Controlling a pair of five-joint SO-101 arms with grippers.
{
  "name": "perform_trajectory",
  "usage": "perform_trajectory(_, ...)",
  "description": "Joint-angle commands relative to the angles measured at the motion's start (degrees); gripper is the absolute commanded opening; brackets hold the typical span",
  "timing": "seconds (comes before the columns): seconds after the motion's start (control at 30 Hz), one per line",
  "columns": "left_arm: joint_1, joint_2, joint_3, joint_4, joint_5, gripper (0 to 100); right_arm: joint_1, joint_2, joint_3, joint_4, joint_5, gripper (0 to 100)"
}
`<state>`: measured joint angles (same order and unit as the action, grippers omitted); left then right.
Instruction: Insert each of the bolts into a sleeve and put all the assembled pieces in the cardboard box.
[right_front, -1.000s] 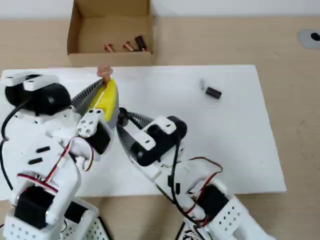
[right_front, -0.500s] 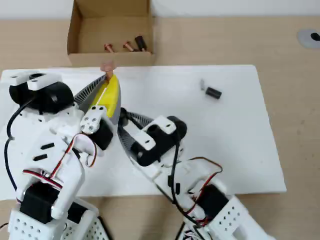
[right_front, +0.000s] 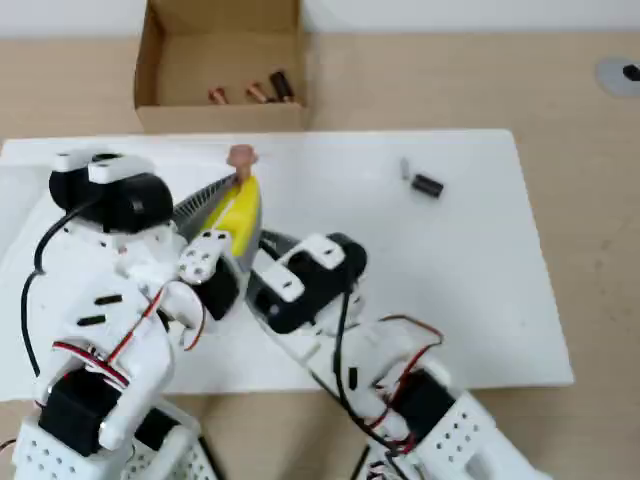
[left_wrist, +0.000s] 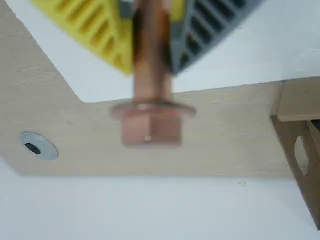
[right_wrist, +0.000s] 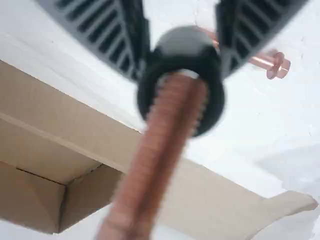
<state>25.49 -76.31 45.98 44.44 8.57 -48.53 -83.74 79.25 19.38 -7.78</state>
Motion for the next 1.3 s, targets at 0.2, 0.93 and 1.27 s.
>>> perform_trajectory(0.2, 0.18, -6.64, -4.22, 9.93, -7.47, 1, 3.3, -1.45, -4.62, -1.14, -0.62, 0.9)
perform_trajectory(0.93, -15.91, -22.2, 1.32, 10.37, -19.43, 1, 3.21, -0.92, -10.24, 10.73, -5.89, 0.9)
perform_trajectory(1.27, -38.68, -21.67, 8.35, 18.55, -19.43, 1, 3.21, -0.92, -11.65, 23.12, -5.71, 1.0)
